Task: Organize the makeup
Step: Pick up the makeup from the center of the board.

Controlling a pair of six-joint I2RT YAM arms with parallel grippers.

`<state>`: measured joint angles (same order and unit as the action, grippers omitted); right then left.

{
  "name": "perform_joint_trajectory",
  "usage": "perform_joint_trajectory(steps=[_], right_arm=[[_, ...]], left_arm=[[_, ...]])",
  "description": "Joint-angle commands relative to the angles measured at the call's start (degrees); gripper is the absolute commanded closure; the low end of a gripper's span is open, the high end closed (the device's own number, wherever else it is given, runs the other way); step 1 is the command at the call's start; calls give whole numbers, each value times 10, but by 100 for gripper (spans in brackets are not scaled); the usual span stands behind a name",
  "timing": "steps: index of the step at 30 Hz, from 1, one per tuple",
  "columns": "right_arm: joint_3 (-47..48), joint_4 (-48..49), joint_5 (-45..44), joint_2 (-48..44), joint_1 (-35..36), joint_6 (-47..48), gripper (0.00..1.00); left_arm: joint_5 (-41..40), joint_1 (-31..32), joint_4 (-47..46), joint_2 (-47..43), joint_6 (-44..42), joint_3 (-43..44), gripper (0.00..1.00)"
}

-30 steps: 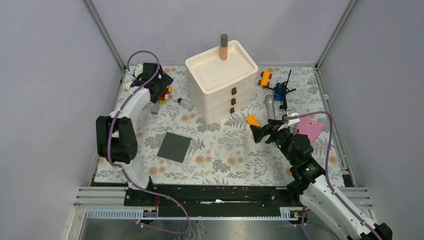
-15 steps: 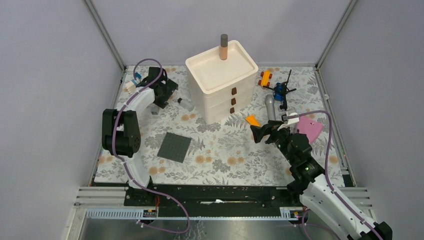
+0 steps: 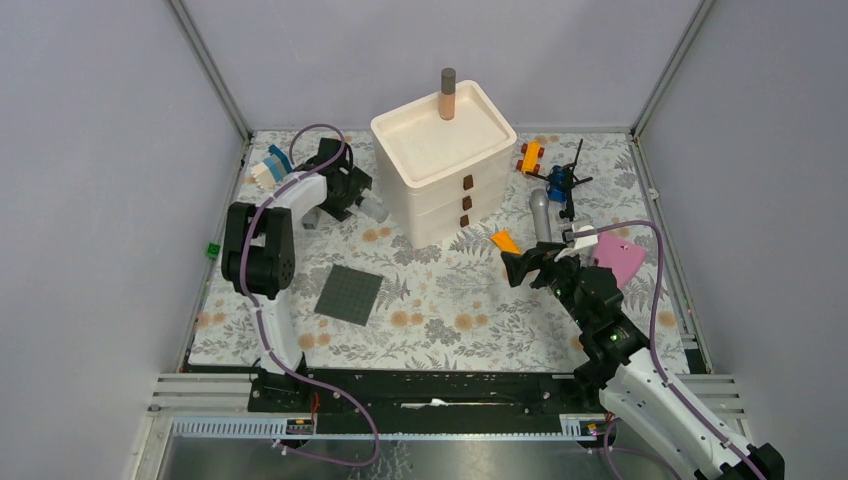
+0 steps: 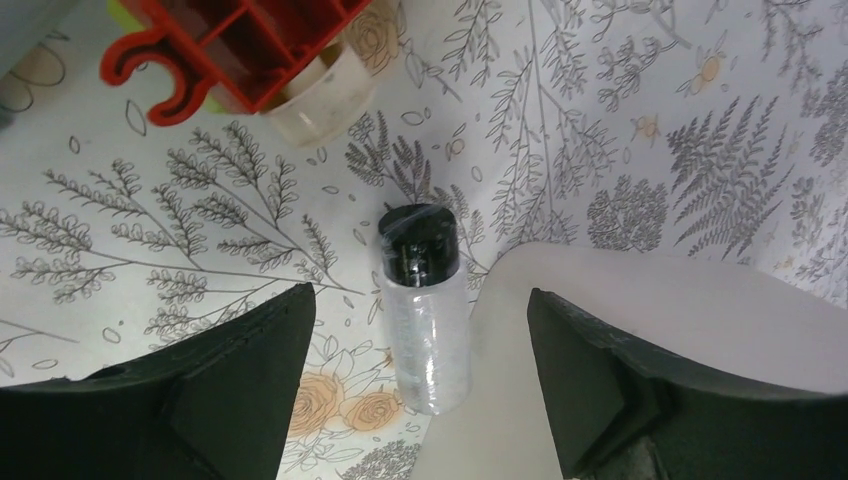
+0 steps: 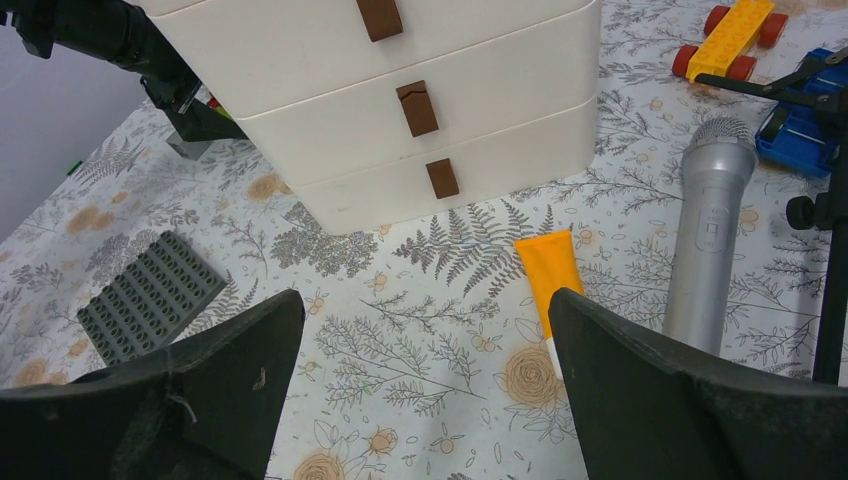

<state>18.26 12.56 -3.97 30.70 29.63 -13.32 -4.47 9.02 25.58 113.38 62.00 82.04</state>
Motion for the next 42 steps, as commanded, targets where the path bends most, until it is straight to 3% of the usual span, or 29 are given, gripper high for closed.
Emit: perform_joint_trajectory(steps=[1, 23, 42], right_arm=[[18, 11, -16, -5, 3, 4, 0], [9, 5, -37, -41, 2, 10, 0], [7, 2, -44, -58, 2, 10, 0]], left_arm=[[-5, 0, -18, 10, 9, 35, 16], [-7, 20, -26, 46, 18, 46, 35], [-25, 15, -25, 58, 29, 41, 37]])
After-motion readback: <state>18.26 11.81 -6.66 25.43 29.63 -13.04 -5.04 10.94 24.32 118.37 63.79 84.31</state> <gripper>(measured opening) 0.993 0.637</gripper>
